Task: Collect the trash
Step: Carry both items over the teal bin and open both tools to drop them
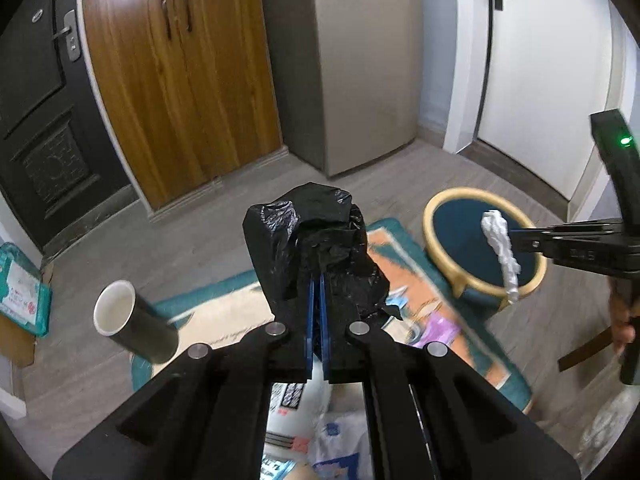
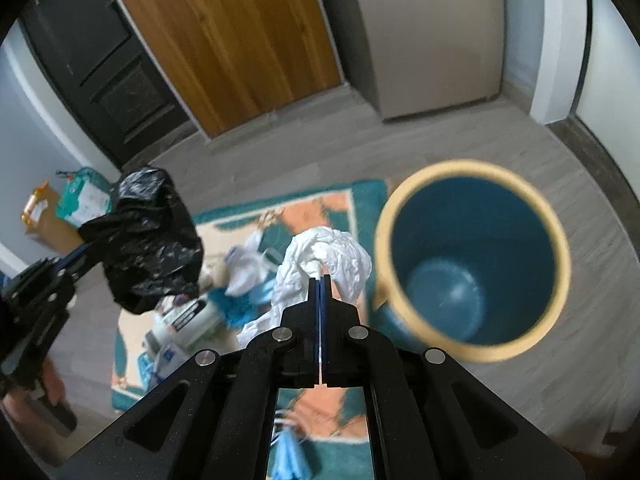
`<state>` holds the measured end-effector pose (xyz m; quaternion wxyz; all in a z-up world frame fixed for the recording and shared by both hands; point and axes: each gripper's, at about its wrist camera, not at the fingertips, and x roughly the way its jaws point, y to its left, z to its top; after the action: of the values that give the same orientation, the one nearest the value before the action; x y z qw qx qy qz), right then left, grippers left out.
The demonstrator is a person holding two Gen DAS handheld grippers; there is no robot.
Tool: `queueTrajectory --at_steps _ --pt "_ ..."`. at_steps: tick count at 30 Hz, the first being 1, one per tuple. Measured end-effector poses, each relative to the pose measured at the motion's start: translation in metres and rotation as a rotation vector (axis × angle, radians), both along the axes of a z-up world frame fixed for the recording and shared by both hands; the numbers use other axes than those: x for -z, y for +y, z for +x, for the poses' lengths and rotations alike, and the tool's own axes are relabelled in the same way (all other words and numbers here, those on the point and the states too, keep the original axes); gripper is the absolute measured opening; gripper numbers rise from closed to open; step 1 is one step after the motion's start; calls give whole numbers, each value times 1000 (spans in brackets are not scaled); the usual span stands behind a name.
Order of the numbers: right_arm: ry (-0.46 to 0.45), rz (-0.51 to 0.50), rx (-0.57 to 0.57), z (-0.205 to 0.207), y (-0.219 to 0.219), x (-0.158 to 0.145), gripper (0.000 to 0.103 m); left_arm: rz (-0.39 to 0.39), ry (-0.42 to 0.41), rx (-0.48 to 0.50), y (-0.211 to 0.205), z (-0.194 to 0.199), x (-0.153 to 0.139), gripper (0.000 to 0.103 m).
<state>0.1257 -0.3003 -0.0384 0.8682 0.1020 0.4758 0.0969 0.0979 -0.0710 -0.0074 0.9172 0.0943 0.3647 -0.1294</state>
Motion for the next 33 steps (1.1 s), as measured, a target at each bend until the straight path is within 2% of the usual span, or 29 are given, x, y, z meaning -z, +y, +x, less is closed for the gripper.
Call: queueTrajectory --at_steps 8,12,16,20,24,27,31,32,33 --pt "-27 -53 157 37 -63 13 1 -12 7 134 -67 20 -4 2" --pt "0 -80 240 54 -97 31 1 -14 51 210 -109 33 9 2" --pt "65 -63 333 57 -132 54 1 -2 103 255 -147 51 30 2" --pt "101 -59 373 56 -146 66 1 -15 148 278 -176 70 46 2" --pt "91 -63 391 54 -151 66 2 9 149 312 -203 78 55 2" --pt "87 -66 399 51 -153 64 2 15 136 315 -215 78 53 2" --pt "77 -58 415 47 -159 63 3 1 132 297 -210 79 50 4" --pt "76 -55 414 46 -159 63 9 -2 135 289 -206 79 50 7" --pt "75 -55 413 47 -158 62 12 -5 135 277 -203 79 49 16"
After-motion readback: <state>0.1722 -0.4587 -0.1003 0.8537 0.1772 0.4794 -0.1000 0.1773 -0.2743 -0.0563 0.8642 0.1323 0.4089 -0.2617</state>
